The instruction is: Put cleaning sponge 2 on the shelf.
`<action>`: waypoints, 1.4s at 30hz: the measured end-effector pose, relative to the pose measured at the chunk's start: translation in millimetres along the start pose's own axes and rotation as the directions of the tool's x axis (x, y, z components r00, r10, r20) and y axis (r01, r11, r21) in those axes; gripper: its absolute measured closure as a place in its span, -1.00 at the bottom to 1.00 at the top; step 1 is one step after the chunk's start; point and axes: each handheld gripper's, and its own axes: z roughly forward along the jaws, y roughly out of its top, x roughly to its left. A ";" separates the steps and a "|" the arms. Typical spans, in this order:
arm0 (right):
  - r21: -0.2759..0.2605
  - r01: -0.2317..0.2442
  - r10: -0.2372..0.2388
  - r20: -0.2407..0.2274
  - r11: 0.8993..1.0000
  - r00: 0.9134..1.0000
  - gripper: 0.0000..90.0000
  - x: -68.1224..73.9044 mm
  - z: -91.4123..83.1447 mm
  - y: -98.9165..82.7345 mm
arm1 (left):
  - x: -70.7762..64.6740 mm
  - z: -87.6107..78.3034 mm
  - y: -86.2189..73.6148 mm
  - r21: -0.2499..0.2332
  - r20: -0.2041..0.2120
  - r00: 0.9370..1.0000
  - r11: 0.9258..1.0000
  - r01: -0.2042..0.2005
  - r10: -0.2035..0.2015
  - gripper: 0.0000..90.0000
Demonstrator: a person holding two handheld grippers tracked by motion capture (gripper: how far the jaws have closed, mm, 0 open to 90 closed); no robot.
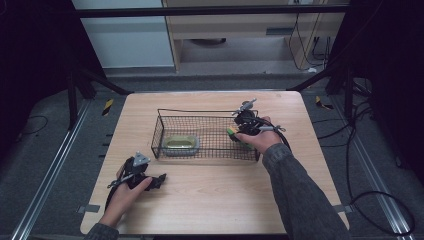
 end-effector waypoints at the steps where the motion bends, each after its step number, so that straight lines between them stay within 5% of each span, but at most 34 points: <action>1: -0.001 -0.002 0.002 -0.003 1.000 1.000 -0.03 0.7 0.4 0.5 | 0.0 0.0 0.0 0.000 0.000 1.000 1.000 0.000 0.000 -1.00; 11: -0.016 -0.015 0.014 -0.020 1.000 1.000 -0.19 3.8 -0.3 2.6 | 0.0 0.0 0.0 0.000 0.000 1.000 1.000 0.000 0.000 -1.00; 28: -0.024 -0.024 0.025 0.014 0.999 1.000 -0.29 -2.5 -8.5 -0.8 | 0.1 0.1 0.2 0.000 0.000 1.000 1.000 0.000 0.000 -1.00; 42: -0.106 -0.076 0.085 0.090 0.991 0.992 -0.86 -12.4 -28.0 -17.0 | -0.1 0.6 0.6 0.002 0.002 1.000 1.000 0.002 -0.002 -1.00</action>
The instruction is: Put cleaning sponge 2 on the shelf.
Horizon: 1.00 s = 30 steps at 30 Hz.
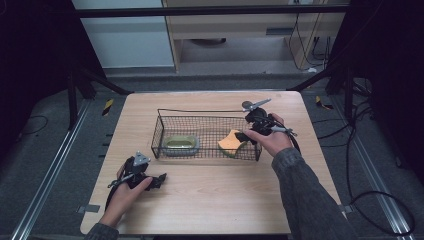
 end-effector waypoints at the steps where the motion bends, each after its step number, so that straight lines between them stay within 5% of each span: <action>1: -0.011 -0.012 0.012 0.011 1.000 1.000 -0.85 -1.5 -2.7 -1.8 | 0.0 0.0 0.0 0.000 0.000 1.000 1.000 0.000 0.000 -1.00; 11: -0.091 -0.102 0.110 0.078 0.991 0.991 -0.84 -26.4 -28.8 -40.1 | 0.0 0.0 0.0 0.000 0.000 1.000 1.000 0.000 0.000 -1.00; 16: -0.091 -0.159 0.170 0.124 0.983 0.978 -0.83 -44.7 -35.7 -65.0 | 0.1 0.1 0.1 -0.001 -0.001 1.000 1.000 -0.001 0.001 -1.00; 22: -0.093 -0.187 0.199 0.147 0.978 0.969 -0.81 -55.5 -35.8 -85.1 | -0.5 -0.8 -0.9 -0.002 -0.007 1.000 1.000 0.003 -0.003 -1.00; 30: -0.068 -0.222 0.230 0.148 0.973 0.962 -0.78 -51.1 -17.6 -118.5 | -0.2 -3.1 -2.9 0.001 -0.005 1.000 1.000 -0.001 0.001 -1.00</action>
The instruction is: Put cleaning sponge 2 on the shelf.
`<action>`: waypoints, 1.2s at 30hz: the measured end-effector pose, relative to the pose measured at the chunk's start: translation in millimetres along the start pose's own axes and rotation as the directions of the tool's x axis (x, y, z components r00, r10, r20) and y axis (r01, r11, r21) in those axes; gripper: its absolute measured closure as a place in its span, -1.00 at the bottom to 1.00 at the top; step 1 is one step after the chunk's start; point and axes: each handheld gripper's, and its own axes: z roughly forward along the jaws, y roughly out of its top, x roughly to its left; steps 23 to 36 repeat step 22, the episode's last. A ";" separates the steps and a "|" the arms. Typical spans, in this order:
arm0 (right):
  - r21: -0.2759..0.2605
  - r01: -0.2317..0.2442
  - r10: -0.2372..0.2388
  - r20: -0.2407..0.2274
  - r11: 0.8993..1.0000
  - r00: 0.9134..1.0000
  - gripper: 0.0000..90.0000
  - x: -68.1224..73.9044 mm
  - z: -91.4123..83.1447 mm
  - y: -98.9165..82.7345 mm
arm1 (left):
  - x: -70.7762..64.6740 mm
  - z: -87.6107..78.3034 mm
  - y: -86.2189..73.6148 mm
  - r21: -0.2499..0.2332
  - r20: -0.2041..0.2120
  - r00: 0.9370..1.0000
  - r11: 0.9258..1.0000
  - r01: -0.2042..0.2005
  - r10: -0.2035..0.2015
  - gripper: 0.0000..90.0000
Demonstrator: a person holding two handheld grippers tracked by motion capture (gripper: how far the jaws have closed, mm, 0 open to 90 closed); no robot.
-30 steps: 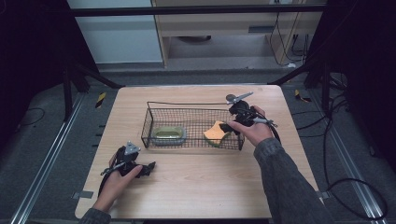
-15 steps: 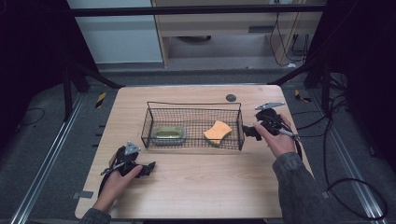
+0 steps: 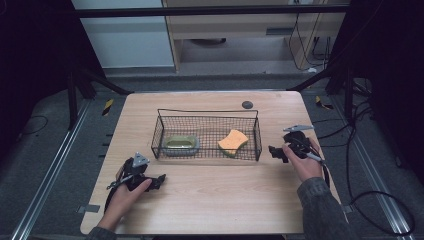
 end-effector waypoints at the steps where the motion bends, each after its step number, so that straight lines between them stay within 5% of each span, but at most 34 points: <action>1: 0.008 0.003 -0.003 -0.002 1.000 1.000 -0.78 0.2 2.5 -4.4 | 0.0 0.0 0.0 0.000 0.000 1.000 1.000 0.000 0.000 -1.00; 7: 0.067 -0.012 0.011 0.013 0.998 1.000 -0.81 2.7 23.3 -36.9 | -0.1 0.0 0.0 0.000 -0.001 1.000 1.000 0.000 0.000 -1.00; 10: 0.016 -0.018 0.018 0.021 1.000 1.000 -0.82 3.1 24.7 -43.4 | 0.0 0.0 0.0 0.000 0.000 1.000 1.000 0.000 0.000 -1.00; 15: -0.043 -0.021 0.022 0.026 0.999 0.999 -0.89 3.6 27.0 -49.3 | -0.1 0.0 0.0 0.000 -0.001 1.000 1.000 0.000 0.000 -1.00; 36: -0.032 -0.049 0.051 0.055 0.998 0.997 -0.98 4.9 26.5 -50.4 | -0.1 0.0 0.0 0.000 0.000 1.000 1.000 0.000 0.000 -1.00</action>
